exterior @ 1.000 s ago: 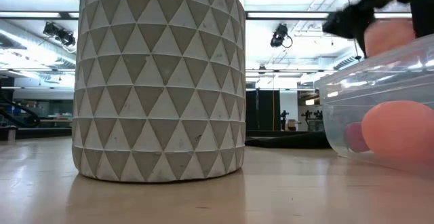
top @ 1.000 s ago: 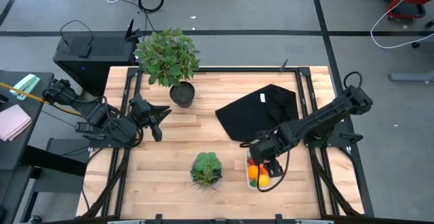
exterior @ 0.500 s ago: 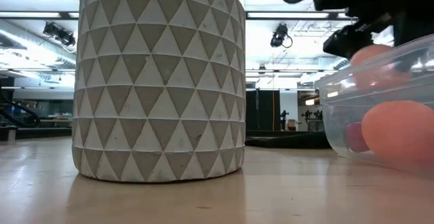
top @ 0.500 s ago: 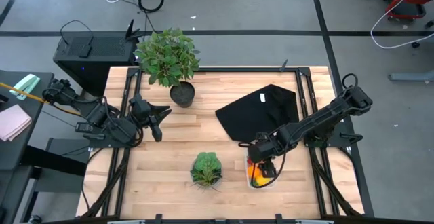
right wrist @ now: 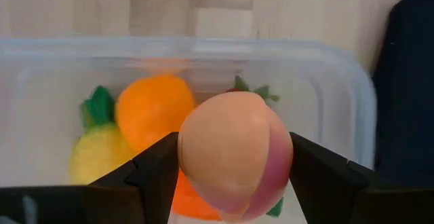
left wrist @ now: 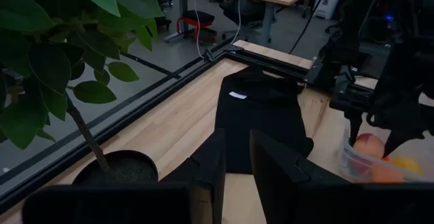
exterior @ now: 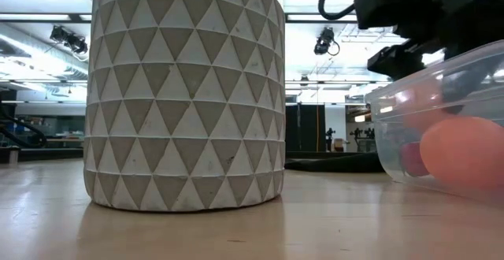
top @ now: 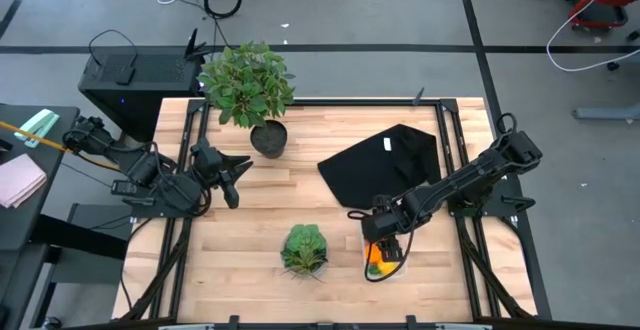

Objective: Pick and placing Produce into tupperware
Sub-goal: Put the peach into the transparent bin, then return to Home Position

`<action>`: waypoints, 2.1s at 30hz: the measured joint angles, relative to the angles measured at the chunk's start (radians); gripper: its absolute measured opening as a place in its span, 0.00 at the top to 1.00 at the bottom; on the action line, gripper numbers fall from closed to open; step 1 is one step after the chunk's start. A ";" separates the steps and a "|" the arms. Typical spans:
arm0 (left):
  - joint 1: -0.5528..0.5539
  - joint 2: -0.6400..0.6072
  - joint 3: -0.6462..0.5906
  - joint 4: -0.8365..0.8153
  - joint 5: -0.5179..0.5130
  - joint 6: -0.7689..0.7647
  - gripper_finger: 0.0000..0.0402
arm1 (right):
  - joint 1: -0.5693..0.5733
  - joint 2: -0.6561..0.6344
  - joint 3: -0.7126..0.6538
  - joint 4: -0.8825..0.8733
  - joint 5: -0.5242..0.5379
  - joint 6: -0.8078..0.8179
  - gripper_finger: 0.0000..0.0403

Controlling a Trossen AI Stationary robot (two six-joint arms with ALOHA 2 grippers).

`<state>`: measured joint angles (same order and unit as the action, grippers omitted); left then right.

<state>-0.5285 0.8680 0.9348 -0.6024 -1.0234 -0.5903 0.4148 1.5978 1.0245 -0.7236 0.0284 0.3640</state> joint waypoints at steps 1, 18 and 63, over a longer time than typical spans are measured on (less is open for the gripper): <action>0.000 0.000 0.000 0.000 0.000 0.000 0.82 | 0.000 0.001 0.000 -0.005 0.007 -0.003 0.38; 0.000 0.000 0.000 0.000 0.000 0.000 0.82 | 0.001 0.001 0.000 -0.004 -0.023 -0.053 0.33; 0.000 0.000 0.000 -0.004 0.000 0.011 0.81 | -0.432 -0.097 0.306 -0.071 -0.043 -0.140 0.41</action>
<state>-0.5285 0.8684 0.9348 -0.6068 -1.0237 -0.5793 -0.0170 1.5007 1.3300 -0.7951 -0.0146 0.2244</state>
